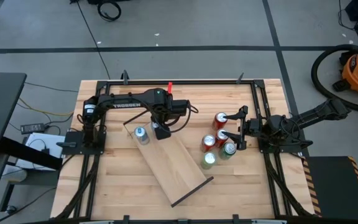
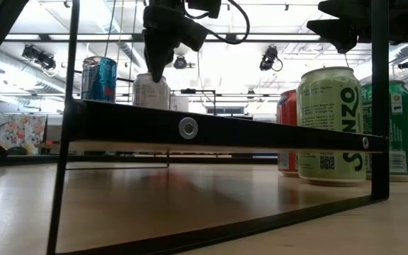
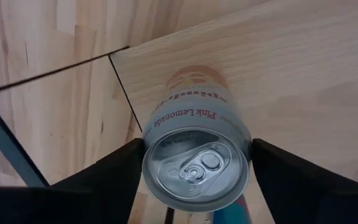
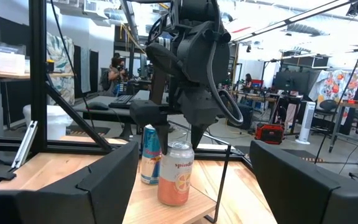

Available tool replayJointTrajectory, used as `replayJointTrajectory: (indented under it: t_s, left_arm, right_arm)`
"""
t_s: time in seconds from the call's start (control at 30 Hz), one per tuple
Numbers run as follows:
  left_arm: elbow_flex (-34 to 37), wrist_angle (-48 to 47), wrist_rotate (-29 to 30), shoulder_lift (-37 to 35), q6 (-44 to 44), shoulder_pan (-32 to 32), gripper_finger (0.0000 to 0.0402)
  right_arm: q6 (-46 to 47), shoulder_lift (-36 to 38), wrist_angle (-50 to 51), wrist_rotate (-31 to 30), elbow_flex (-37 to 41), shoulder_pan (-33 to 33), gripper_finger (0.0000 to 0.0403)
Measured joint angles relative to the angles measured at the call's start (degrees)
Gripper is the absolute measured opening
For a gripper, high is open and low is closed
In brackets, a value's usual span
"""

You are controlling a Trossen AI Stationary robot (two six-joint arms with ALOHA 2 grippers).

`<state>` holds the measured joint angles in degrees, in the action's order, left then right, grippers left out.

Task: Place canned beverage on shelf
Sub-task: Put the orange white soda can on the shelf

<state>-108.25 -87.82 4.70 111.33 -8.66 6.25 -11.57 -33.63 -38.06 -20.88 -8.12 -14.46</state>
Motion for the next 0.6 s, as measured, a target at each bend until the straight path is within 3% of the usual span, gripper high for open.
replayJointTrajectory:
  t_s: [0.37, 0.6]
  left_arm:
    - [0.00, 0.06, 0.57, 0.00, 13.37, -0.10, 0.0289]
    - [0.00, 0.05, 0.57, 0.00, 13.65, -0.10, 0.0289]
  right_arm:
    - [0.00, 0.00, 0.00, 0.00, 0.00, 0.00, 0.0318]
    - [0.00, 0.00, 0.02, 0.00, 0.00, 0.00, 0.0318]
